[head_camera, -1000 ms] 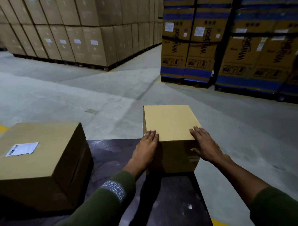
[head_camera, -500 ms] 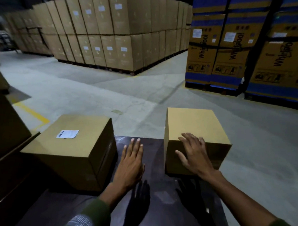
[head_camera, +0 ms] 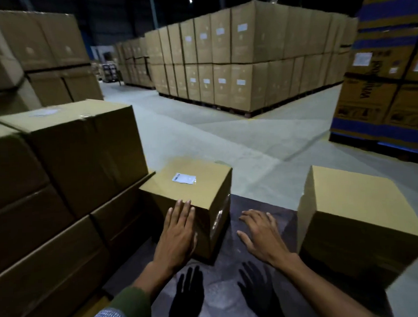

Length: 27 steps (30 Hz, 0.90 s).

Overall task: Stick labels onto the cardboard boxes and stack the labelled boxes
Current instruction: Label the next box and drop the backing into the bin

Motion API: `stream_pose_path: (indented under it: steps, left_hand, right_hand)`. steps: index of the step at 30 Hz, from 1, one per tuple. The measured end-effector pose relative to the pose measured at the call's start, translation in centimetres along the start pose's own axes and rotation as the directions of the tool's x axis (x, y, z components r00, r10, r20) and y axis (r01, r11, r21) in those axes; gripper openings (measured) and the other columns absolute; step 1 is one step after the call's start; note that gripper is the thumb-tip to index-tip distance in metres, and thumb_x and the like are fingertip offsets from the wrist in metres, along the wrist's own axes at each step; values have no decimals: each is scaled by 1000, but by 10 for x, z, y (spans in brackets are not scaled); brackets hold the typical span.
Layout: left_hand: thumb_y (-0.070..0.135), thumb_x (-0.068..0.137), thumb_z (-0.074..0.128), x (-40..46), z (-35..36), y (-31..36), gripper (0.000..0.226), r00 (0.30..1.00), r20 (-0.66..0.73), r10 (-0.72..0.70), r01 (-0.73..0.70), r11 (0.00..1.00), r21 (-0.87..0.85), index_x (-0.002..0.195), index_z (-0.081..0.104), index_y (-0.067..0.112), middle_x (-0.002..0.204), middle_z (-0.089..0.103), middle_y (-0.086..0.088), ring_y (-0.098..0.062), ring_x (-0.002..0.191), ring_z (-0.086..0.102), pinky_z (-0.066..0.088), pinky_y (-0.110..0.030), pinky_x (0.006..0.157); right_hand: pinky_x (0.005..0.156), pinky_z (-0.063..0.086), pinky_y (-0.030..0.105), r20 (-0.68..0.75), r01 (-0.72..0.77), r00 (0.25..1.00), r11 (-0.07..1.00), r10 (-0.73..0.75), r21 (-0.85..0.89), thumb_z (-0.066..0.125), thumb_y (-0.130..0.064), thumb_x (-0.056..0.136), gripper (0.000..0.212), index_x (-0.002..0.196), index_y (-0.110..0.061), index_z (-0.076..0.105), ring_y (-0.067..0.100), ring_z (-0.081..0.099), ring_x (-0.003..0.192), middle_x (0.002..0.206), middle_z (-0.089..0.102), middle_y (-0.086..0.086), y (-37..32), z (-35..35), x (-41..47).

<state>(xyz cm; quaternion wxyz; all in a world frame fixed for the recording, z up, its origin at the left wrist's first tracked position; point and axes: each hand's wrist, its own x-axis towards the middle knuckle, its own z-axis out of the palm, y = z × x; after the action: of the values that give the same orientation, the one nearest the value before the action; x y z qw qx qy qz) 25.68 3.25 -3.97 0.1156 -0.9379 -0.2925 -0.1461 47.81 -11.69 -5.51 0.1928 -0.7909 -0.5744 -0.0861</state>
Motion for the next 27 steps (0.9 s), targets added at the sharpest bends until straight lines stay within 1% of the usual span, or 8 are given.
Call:
stream_pose_path:
  steps: [2,6,10,13,17,22,24,27]
  left_hand:
    - [31,80,69,-7,-1,-24,75,999,24,-35,34,999,10,144,43,2,157,30,-18,-37,147,20,23,-53,116]
    - [32,76,75,-13,-2,-68,78,997,41,-65,65,998,12,142,46,1,154,35,-19,-39,144,29,36,-55,110]
    - [35,78,73,-12,5,-96,78,998,42,-49,48,999,25,143,44,3,154,36,-19,-38,143,29,32,-53,111]
    - [38,79,73,-4,10,-108,78,999,49,-18,17,1000,19,143,45,3,153,38,-19,-37,143,30,30,-52,111]
    - [38,75,76,12,15,-114,81,999,24,40,-39,999,-21,142,47,2,152,40,-19,-38,141,34,33,-54,110]
    - [48,86,56,31,18,-108,89,988,110,107,-94,988,-121,153,20,2,162,9,-20,-38,149,5,16,-57,118]
    - [45,95,49,32,19,-100,88,973,175,153,-118,974,-193,155,1,3,163,-9,-16,-33,150,-11,8,-49,122]
    - [41,98,49,31,17,-91,87,974,193,119,-61,958,-282,155,-6,4,163,-15,-14,-29,148,-20,10,-44,122]
  right_hand:
    - [110,32,53,9,-6,1000,1000,5,26,31,-60,86,64,130,-23,56,21,44,133,138,53,-1,-24,4,16]
    - [107,35,54,-52,11,999,997,-7,77,42,-60,88,64,138,-22,47,26,38,138,148,43,4,-78,20,59]
    - [111,27,60,12,-4,1000,1000,4,-2,55,-52,91,64,146,-25,35,25,21,147,158,28,1,-112,35,92]
    - [112,19,64,96,-32,994,993,43,-111,50,-46,97,56,147,-33,29,25,12,149,160,22,-5,-107,35,95]
    - [113,25,56,105,-93,988,982,111,-166,60,-26,92,65,148,-35,28,25,13,149,159,20,-8,-75,20,76]
    - [102,41,52,52,-193,980,981,194,-17,71,-17,78,56,130,-25,53,36,35,135,141,46,3,-32,5,62]
    - [110,35,49,72,-223,973,973,219,56,77,-27,77,63,135,-22,53,35,34,137,144,44,8,-29,5,63]
    - [116,25,44,114,-277,958,951,262,141,79,-32,79,77,146,-22,43,32,27,142,156,30,8,-37,13,65]
